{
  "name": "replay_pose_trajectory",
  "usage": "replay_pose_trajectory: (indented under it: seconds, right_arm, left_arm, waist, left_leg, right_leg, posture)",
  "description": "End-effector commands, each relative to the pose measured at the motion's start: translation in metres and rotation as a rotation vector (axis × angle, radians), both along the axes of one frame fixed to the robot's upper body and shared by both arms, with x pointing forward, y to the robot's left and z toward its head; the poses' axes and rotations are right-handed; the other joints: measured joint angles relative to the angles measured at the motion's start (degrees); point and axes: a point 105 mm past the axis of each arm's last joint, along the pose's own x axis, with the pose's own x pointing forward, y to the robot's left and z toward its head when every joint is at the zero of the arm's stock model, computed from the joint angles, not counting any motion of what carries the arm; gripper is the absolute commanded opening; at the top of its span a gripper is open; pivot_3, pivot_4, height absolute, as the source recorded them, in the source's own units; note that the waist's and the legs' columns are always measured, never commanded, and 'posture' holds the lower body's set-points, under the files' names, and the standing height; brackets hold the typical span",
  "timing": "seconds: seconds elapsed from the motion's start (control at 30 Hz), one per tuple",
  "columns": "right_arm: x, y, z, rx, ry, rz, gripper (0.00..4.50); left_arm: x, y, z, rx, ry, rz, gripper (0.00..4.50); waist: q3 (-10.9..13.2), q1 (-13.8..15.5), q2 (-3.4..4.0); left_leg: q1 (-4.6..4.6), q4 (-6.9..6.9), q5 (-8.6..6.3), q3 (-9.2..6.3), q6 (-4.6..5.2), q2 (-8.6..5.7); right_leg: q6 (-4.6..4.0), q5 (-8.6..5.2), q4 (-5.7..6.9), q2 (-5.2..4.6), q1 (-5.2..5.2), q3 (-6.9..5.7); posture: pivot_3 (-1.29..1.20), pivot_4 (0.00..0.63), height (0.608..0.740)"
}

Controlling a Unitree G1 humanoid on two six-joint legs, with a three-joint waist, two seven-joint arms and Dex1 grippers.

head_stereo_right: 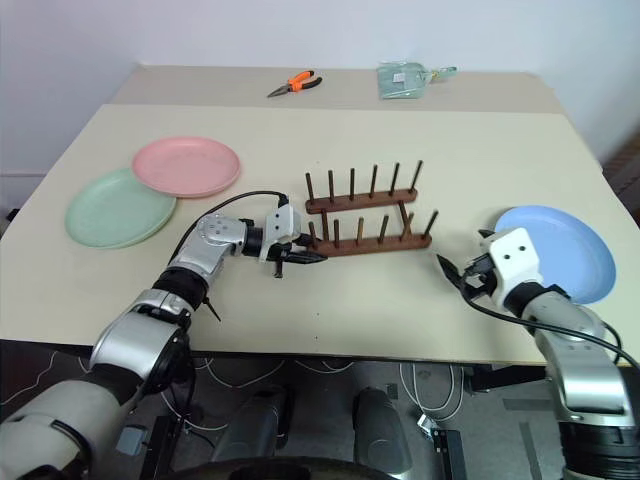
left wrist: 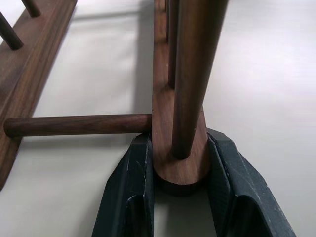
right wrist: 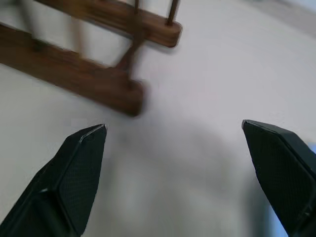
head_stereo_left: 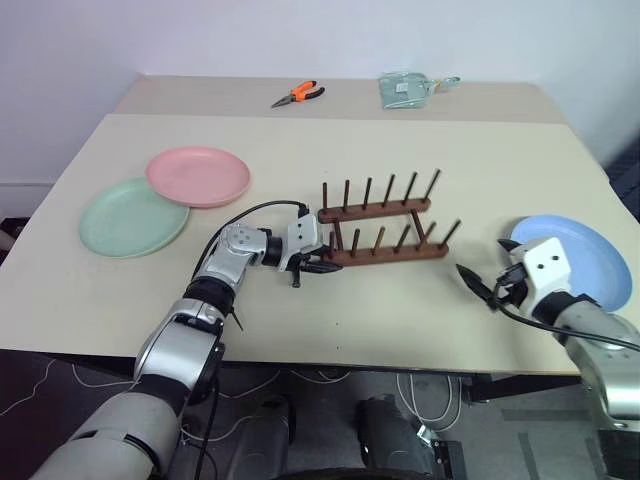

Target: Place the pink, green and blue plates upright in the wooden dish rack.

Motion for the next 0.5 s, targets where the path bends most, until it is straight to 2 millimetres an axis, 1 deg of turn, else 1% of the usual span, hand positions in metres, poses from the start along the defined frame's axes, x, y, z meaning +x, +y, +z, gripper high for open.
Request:
replay_pose_trajectory:
  seconds: [0.03, 0.1, 0.13, 0.17, 0.2, 0.27, 0.33, 0.37, 0.4, 0.43, 0.47, 0.5]
  right_arm:
    - [-0.004, -0.01, 0.014, -0.015, -0.032, -0.007, 4.5]
    - [-0.006, -0.009, 0.013, -0.021, -0.022, -0.001, 4.5]
    - [-0.006, -0.007, 0.012, -0.02, -0.017, 0.007, 4.5]
    - [-0.006, -0.005, 0.011, -0.017, -0.013, 0.014, 4.5]
    - [-0.007, -0.003, 0.011, -0.012, -0.006, 0.025, 4.5]
    - [-0.011, 0.001, 0.009, -0.004, 0.019, 0.052, 4.5]
    - [-0.018, 0.003, 0.004, -0.014, 0.064, 0.085, 4.5]
    - [-0.022, 0.004, 0.001, -0.019, 0.087, 0.097, 3.96]
    - [-0.026, 0.005, -0.002, -0.02, 0.113, 0.114, 3.63]
    - [-0.029, 0.007, -0.005, -0.019, 0.137, 0.131, 3.21]
    - [-0.033, 0.011, -0.008, -0.022, 0.165, 0.156, 2.64]
    - [-0.036, 0.013, -0.01, -0.024, 0.183, 0.173, 2.12]
  left_arm:
    - [-0.009, 0.001, 0.001, 0.005, 0.029, -0.051, 2.18]
    - [-0.005, 0.005, -0.004, 0.032, 0.002, -0.002, 3.11]
    - [-0.002, 0.008, -0.007, 0.053, -0.003, 0.026, 3.69]
    - [0.0, 0.012, -0.009, 0.069, -0.001, 0.047, 4.13]
    - [0.0, 0.016, -0.011, 0.083, 0.005, 0.061, 4.42]
    - [-0.001, 0.027, -0.012, 0.11, 0.022, 0.076, 4.42]
    - [-0.008, 0.04, -0.012, 0.134, 0.053, 0.072, 4.42]
    - [-0.011, 0.046, -0.012, 0.143, 0.065, 0.076, 3.78]
    - [-0.015, 0.05, -0.01, 0.141, 0.084, 0.078, 3.41]
    - [-0.019, 0.053, -0.009, 0.14, 0.104, 0.075, 3.01]
    - [-0.026, 0.054, -0.009, 0.143, 0.121, 0.058, 2.4]
    - [-0.031, 0.055, -0.008, 0.145, 0.132, 0.045, 1.9]
  waist:
    - [0.0, -0.16, 0.0]
    - [0.0, -0.23, 0.0]
    - [0.0, -0.23, 0.0]
    - [0.0, -0.23, 0.01]
    - [-0.01, -0.23, 0.0]
    - [-0.02, -0.3, 0.02]
    - [-0.02, -0.41, 0.04]
    - [-0.05, -0.52, 0.07]
    - [-0.06, -0.64, 0.11]
    - [-0.07, -0.73, 0.1]
    - [-0.07, -0.87, 0.11]
    - [-0.1, -0.98, 0.17]
  left_leg:
    - [0.01, 0.0, 0.0, 0.0, 0.0, 0.01]
    - [0.04, 0.0, 0.0, 0.0, 0.0, 0.02]
    - [0.05, 0.01, 0.0, 0.0, 0.0, 0.03]
    - [0.05, 0.02, 0.0, 0.0, 0.0, 0.03]
    - [0.06, 0.04, 0.0, 0.0, 0.0, 0.03]
    - [0.06, 0.04, 0.0, 0.0, 0.0, 0.03]
    - [0.09, 0.02, 0.0, 0.0, 0.0, 0.05]
    - [0.1, 0.02, 0.0, -0.01, 0.0, 0.07]
    - [0.12, 0.02, 0.0, 0.0, 0.0, 0.07]
    - [0.15, 0.01, -0.01, 0.01, 0.01, 0.07]
    - [0.19, 0.0, -0.01, 0.0, 0.01, 0.08]
    - [0.2, 0.0, -0.01, 0.01, 0.01, 0.09]
  right_leg:
    - [0.0, 0.0, 0.0, 0.0, 0.0, 0.0]
    - [0.0, 0.0, 0.01, 0.01, 0.01, 0.0]
    - [0.0, 0.0, 0.01, 0.02, 0.03, 0.0]
    - [0.0, 0.0, 0.01, 0.02, 0.03, 0.0]
    - [0.0, 0.0, 0.01, 0.01, 0.05, 0.0]
    - [0.0, 0.0, 0.01, 0.02, 0.06, 0.0]
    - [0.0, 0.0, 0.04, 0.02, 0.06, 0.0]
    - [0.0, 0.0, 0.05, 0.05, 0.07, 0.0]
    - [-0.01, -0.01, 0.05, 0.05, 0.07, 0.01]
    - [-0.01, -0.01, 0.04, 0.05, 0.1, 0.02]
    - [-0.02, -0.01, 0.04, 0.05, 0.14, 0.02]
    - [-0.03, -0.02, 0.04, 0.05, 0.16, 0.02]
  posture:
    - [0.0, 0.15, 0.74]
    - [0.0, 0.15, 0.74]
    - [0.0, 0.15, 0.74]
    - [0.0, 0.15, 0.74]
    - [0.0, 0.15, 0.74]
    - [0.0, 0.15, 0.74]
    - [0.0, 0.15, 0.74]
    - [0.0, 0.15, 0.74]
    - [0.0, 0.15, 0.74]
    - [0.0, 0.15, 0.74]
    - [0.0, 0.15, 0.74]
    - [0.0, 0.15, 0.74]
